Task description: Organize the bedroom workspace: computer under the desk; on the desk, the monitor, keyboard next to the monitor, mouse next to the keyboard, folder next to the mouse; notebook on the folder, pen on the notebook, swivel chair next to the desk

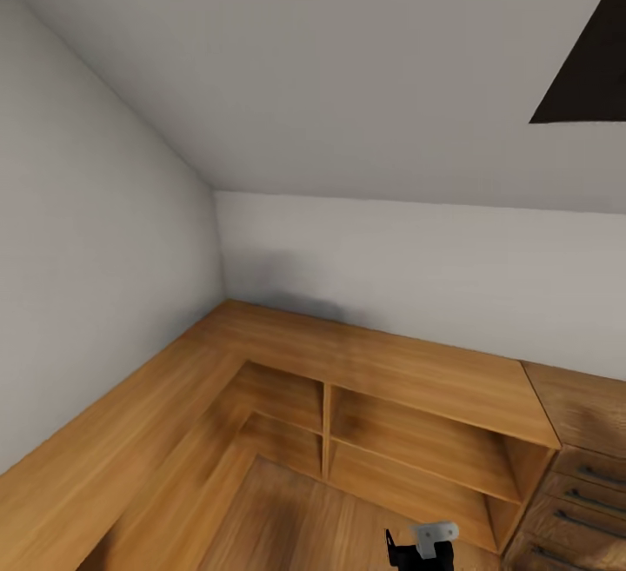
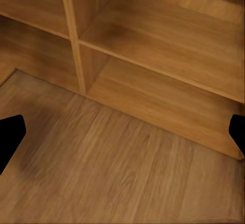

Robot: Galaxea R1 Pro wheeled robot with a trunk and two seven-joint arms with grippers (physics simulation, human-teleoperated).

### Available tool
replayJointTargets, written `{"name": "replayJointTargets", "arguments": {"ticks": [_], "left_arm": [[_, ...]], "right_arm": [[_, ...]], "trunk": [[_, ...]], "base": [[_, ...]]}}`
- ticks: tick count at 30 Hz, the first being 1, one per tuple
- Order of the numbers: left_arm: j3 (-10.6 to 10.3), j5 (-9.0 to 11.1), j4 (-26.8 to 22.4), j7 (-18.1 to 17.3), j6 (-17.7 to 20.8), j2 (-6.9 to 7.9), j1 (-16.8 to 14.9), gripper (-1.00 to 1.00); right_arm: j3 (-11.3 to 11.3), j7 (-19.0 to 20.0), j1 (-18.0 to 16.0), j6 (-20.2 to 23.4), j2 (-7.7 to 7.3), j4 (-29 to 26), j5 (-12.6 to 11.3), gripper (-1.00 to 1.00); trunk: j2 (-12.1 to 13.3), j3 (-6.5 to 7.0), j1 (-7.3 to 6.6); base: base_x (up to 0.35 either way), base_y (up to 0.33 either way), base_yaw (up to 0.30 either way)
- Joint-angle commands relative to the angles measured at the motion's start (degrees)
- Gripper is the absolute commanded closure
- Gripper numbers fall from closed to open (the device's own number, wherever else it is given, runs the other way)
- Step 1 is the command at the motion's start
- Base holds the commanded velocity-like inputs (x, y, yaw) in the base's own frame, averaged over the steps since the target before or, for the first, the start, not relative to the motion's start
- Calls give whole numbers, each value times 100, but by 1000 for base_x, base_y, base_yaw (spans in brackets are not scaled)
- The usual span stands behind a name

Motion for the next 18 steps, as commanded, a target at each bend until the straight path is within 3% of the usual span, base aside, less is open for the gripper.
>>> {"name": "replayJointTargets", "arguments": {"ticks": [1,18], "left_arm": [[-48,61,-7,28,-31,3,-2,-100],[-48,66,-7,28,-31,4,-2,-100]], "right_arm": [[52,-8,-5,-21,4,12,-58,-100],[53,-8,-5,-21,4,12,-62,-100]], "trunk": [[-4,-1,3],[-4,23,3]], "base": [[25,12,-293],[3,1,-291]]}}
